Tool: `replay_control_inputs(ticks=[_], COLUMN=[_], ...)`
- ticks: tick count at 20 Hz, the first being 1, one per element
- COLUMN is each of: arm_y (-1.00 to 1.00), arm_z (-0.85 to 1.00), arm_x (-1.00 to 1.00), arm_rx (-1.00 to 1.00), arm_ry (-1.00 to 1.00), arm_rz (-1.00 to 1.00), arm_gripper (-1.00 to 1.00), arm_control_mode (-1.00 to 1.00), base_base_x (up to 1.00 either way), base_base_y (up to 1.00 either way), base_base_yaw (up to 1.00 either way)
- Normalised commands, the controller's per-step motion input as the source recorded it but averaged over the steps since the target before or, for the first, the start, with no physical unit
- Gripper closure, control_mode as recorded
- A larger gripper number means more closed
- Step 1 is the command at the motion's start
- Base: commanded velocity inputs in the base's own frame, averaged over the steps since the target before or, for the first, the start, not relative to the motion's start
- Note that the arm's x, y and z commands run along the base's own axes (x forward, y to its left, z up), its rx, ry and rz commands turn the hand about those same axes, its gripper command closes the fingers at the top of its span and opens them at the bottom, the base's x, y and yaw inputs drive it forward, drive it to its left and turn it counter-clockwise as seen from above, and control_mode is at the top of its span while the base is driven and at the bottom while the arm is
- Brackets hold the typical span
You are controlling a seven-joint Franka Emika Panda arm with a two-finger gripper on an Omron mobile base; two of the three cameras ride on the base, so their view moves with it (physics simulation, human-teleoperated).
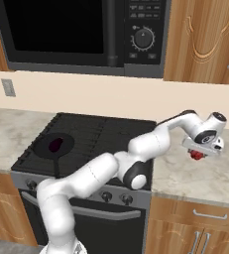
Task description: Put the eggplant and bell pepper in the pan. Then turn on the front left burner and set the heat to medium.
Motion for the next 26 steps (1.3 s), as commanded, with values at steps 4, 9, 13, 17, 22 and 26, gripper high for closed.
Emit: replay_control_inputs(ticks=[4, 9, 13, 17, 22, 26], arm_y=[0.05, 0.40, 0.80, 1.00, 1.00, 0.94], arm_z=[0.14, -0.18, -0.24, -0.42, -0.06, 0.56], arm_x=[-1.00, -0.95, -0.99, -0.74, -0.23, -0.35], arm_rx=[0.09, 0.19, 0.20, 0.14, 0.04, 0.00], arm_ry=[-0.32, -0.54, -0.60, -0.49, -0.39, -0.37], arm_rz=[0.03, 0.11, 0.16, 0.17, 0.10, 0.01], arm_gripper=[1.00, 1.00, 1.00, 1.00, 1.00, 1.00], arm_control_mode=[-1.00, -1.00, -1.00, -1.00, -1.00, -1.00], base_base_x=[0.00, 0.00, 0.00, 0.00, 0.00, 0.00], base_base_y=[0.00, 0.00, 0.00, 0.00, 0.00, 0.00], base_base_yaw=[0.00, 0.00, 0.00, 0.00, 0.00, 0.00])
